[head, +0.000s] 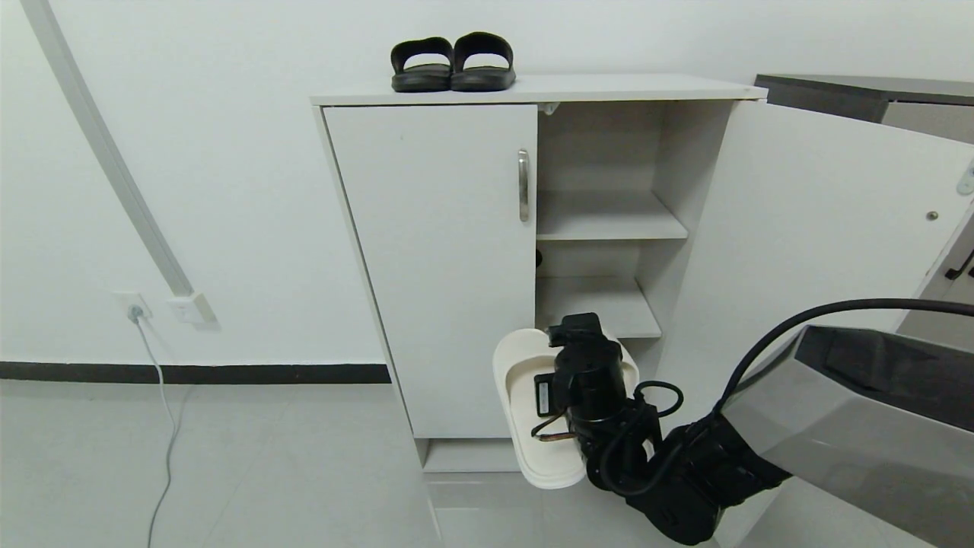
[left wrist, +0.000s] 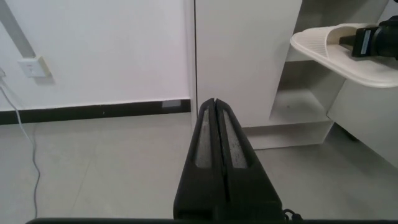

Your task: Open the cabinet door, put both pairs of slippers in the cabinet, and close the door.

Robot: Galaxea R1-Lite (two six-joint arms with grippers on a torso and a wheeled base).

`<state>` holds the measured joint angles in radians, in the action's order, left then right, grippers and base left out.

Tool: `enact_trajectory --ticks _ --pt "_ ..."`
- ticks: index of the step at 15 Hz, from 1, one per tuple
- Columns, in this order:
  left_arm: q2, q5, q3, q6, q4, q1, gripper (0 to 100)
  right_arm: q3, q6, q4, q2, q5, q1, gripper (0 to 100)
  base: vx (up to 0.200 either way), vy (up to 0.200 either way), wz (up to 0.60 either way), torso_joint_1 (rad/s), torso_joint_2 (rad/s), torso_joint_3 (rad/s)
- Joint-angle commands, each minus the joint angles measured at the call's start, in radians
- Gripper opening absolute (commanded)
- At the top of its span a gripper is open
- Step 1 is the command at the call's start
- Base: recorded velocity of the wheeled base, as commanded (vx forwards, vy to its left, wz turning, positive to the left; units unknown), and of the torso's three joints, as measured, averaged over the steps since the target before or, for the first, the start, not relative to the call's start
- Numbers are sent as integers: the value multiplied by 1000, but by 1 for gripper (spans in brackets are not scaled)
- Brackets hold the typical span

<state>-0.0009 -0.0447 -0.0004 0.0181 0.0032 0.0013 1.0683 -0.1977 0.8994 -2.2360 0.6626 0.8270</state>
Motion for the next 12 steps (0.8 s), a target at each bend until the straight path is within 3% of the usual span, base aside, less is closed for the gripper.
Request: enact_trajectory --ticks 1,2,10,12 --pt "2 0 0 0 0 0 0 5 0 3 -10 5 0 0 0 0 0 0 0 0" --pt "2 0 0 0 0 0 0 5 0 3 -10 12 -2 0 0 0 0 0 0 0" --pt "2 2 0 -1 0 0 0 5 1 3 -21 52 -23 0 0 -200 0 2 5 2" --pt "2 2 0 -1 0 0 0 10 1 4 -36 51 -23 0 0 0 0 0 0 0"
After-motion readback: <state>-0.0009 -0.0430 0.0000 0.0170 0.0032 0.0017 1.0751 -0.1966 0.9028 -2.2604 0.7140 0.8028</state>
